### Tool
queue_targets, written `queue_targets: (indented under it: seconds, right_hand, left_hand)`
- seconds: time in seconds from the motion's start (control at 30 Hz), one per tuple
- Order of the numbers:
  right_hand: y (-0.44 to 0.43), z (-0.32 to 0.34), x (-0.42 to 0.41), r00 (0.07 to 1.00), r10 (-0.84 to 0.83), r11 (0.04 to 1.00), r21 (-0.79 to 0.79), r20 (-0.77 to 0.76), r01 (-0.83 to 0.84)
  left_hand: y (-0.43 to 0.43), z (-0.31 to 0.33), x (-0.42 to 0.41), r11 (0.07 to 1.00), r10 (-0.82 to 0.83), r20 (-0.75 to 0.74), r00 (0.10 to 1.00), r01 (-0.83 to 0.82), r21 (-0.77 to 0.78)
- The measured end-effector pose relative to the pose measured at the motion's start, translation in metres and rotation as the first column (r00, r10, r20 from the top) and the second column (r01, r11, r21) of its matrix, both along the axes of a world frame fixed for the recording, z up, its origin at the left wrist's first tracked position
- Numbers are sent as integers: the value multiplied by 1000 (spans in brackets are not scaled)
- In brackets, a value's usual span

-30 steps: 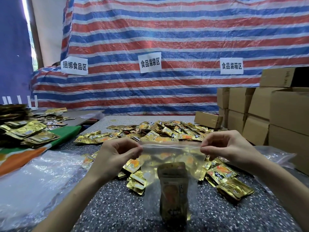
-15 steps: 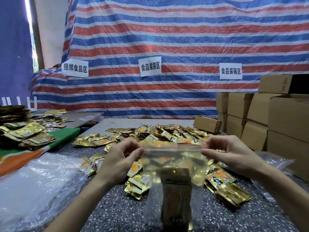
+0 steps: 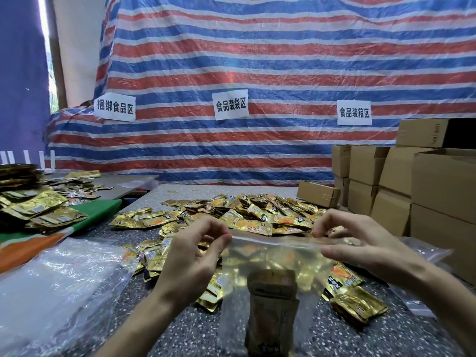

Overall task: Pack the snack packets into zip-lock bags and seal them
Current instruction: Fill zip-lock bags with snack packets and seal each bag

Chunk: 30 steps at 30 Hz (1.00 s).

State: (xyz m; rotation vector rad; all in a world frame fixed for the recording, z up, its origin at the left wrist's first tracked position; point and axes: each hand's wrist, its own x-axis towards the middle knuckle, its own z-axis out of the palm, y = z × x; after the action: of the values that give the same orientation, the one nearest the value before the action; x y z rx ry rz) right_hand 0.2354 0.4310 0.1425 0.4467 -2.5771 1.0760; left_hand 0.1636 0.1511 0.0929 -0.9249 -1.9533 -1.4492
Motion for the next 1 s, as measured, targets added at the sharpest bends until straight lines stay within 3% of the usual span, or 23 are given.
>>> queue_targets:
  seconds: [0.13, 0.23, 0.6, 0.87, 1.0]
  right_hand:
    - [-42, 14, -2, 988, 16, 955, 295, -153, 30]
    - [-76, 18, -17, 980, 86, 910, 414, -177, -5]
    - [-90, 22, -46, 970, 226, 950, 240, -84, -201]
    - [-91, 18, -48, 972, 171, 951, 286, -159, -120]
    - [-91, 21, -49, 980, 163, 949, 290, -117, -123]
  left_hand:
    - [11, 5, 4, 999, -3, -104, 995, -2, -43]
    - [14, 5, 3, 997, -21, -119, 993, 12, -75]
    - [0, 11, -3, 991, -10, -134, 991, -9, -137]
    - [4, 15, -1, 991, 24, -117, 993, -39, -131]
    - [4, 15, -1, 993, 7, -43, 999, -12, -116]
